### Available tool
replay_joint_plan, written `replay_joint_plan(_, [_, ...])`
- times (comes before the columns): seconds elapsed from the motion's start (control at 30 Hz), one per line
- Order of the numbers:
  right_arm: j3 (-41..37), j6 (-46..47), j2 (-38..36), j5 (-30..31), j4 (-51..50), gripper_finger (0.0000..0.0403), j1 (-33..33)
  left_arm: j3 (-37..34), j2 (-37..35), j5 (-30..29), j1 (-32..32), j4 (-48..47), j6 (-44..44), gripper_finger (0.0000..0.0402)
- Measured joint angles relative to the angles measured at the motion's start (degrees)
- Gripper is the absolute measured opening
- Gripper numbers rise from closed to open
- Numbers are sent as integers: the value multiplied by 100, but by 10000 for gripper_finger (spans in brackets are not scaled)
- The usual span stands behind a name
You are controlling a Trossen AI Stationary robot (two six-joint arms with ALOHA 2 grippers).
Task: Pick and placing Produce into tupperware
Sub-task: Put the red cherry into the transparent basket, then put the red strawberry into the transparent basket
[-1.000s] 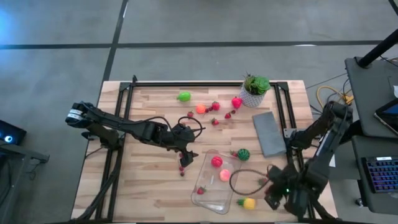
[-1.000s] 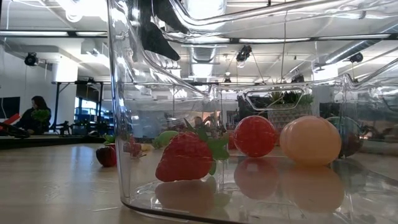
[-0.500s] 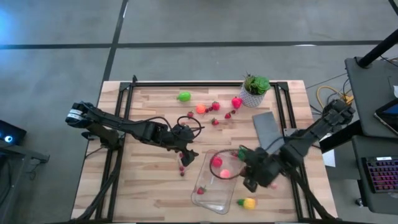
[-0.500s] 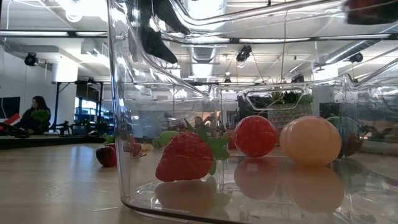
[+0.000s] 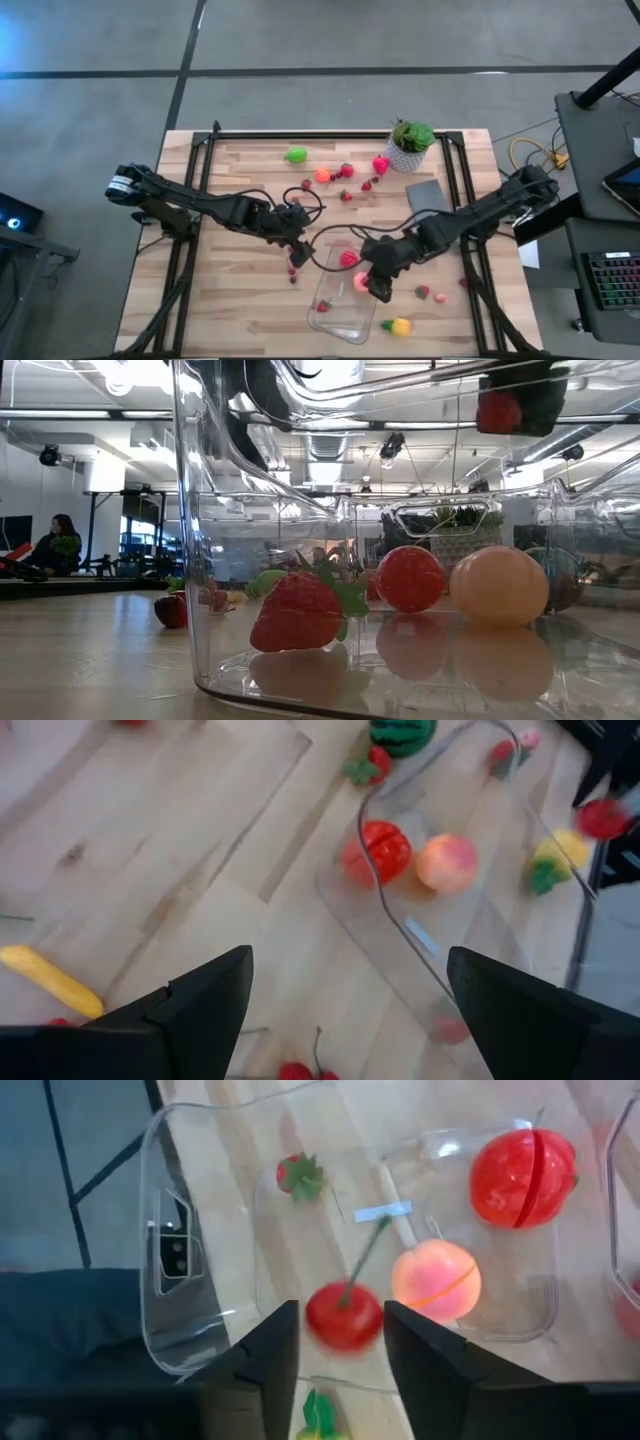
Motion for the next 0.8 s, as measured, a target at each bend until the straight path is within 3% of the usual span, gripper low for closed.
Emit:
replay_joint_plan(0.23, [9,-19,-105,102,-117,215,-44,-115,0,43,0,-265,2,319])
replay_joint_plan(0.37, [9,72,-343,628,-357,239,-40,-126,0,33,20,-753,4,319])
replay_joint_plan(0.6, [11,627,-908,1612,-1309,257,-53,-433,0,-5,361,-1538,-594,319])
replay_joint_plan(0.8, [11,805,-1350,1995,-1823,256,-53,-636,0,88,502,-1584,-184,319])
